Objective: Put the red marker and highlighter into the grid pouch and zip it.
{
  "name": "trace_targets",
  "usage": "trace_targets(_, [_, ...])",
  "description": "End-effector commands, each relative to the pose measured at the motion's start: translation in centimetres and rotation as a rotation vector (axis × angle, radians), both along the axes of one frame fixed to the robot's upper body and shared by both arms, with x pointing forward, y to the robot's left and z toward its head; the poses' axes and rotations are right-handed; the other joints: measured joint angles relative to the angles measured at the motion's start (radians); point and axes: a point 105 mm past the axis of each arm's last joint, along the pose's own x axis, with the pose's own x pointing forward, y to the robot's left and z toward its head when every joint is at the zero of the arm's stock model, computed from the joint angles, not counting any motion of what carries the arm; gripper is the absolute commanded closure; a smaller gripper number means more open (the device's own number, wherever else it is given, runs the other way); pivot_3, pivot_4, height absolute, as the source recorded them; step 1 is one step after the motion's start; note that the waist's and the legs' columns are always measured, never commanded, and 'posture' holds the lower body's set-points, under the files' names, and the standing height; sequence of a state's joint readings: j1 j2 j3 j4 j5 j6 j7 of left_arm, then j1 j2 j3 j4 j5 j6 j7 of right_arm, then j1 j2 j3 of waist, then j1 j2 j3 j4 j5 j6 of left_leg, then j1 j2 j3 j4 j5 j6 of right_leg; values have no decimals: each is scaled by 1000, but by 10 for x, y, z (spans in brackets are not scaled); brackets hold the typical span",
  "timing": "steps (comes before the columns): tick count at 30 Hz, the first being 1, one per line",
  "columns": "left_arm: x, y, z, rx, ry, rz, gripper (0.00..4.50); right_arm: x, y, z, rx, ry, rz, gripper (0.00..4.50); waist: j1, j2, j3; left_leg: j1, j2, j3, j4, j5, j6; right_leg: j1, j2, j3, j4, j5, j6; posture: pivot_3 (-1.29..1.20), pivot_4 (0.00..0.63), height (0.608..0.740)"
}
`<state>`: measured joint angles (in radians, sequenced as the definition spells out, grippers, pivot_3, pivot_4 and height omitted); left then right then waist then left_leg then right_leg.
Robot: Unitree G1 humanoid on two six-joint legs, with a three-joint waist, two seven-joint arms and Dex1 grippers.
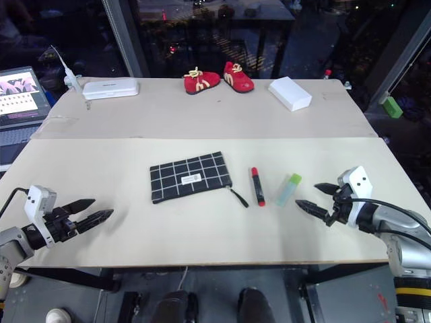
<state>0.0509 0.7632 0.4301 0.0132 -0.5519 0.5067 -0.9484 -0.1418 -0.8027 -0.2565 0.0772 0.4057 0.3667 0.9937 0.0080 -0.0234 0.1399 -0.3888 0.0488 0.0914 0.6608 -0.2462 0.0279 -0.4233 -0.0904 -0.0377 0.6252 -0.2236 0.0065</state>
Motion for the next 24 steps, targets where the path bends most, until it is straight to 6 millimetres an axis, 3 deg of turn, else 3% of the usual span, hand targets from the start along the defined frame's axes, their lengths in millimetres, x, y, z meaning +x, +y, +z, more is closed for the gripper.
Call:
trace_targets(1, [5, 1, 13, 6, -55, 5, 0, 4, -3, 10, -19, -47, -2, 42, 0, 0, 0, 0, 0, 0, 0, 0, 0, 0, 0, 0, 0, 0, 0, 0, 150, 740])
trace_targets(3, [8, -1, 19, 15, -72, -19, 0, 6, -6, 10, -20, -49, -18, 42, 0, 0, 0, 0, 0, 0, 0, 0, 0, 0, 0, 0, 0, 0, 0, 0, 150, 740])
trace_targets(5, [9, -5, 14, 163, -117, -132, 0, 10, -8, 13, 19, -44, -45, 42, 0, 0, 0, 0, -1, 0, 0, 0, 0, 0, 0, 0, 0, 0, 0, 0, 150, 740])
trace_targets(8, [7, -8, -5, 491, -181, -318, 0, 15, -11, 15, 32, -46, -70, 851, -1, 0, 0, 0, -2, 1, 0, 0, 0, 0, 0, 0, 0, 0, -1, 0, 150, 740])
trace_targets(12, [21, -21, 16, 454, -306, -339, 0, 12, -5, 21, 59, -47, -33, 2204, 3, 0, 0, -1, 0, 2, 0, 0, 0, -1, 0, 0, -1, 0, -1, 0, 150, 740])
trace_targets(16, [24, -25, 14, 533, -329, -407, 0, 11, 1, 25, 72, -46, -6, 3587, 4, 0, 0, -1, 0, 1, 0, 0, 0, 0, 0, 0, 0, 0, -1, 0, 150, 740])
trace_targets(19, [24, -29, 7, 611, -318, -487, 0, 10, 15, 26, 63, -42, 52, 4473, -2, 0, 0, -1, 0, 2, 0, 0, 0, 0, 0, 0, 0, 0, -1, 0, 150, 740])
trace_targets(20, [25, -29, 5, 625, -316, -503, 0, 10, 19, 26, 59, -43, 65, 4473, -4, 0, 0, -1, 0, 2, 0, 0, 0, -1, 0, 0, 0, 0, 0, 0, 150, 740])
trace_targets(24, [36, -30, 5, 735, -347, -572, 0, 18, 81, 32, 64, -68, 219, 4473, -12, 0, 0, 0, 0, 2, 0, 0, 0, -1, 1, -1, 1, 0, -1, 0, 150, 740])
